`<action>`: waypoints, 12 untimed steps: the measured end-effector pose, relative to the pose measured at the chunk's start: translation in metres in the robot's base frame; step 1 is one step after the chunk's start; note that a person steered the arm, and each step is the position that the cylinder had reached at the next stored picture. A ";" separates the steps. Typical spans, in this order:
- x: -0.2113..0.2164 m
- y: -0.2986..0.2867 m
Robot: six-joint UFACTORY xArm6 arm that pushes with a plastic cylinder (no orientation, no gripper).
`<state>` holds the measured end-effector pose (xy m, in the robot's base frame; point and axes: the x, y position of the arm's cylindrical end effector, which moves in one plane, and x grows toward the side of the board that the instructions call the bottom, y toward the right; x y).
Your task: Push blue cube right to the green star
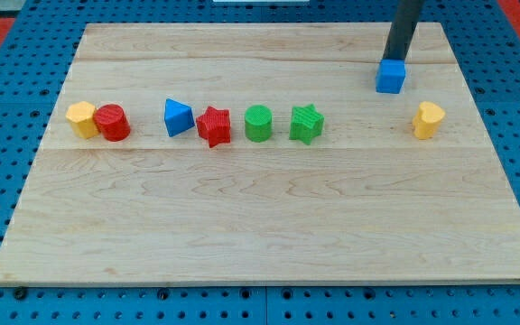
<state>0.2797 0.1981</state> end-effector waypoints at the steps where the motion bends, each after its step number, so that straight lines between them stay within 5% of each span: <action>1: -0.015 0.012; 3: 0.020 -0.008; 5: 0.015 0.062; 9: 0.037 -0.087; 12: 0.038 0.022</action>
<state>0.3178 0.2196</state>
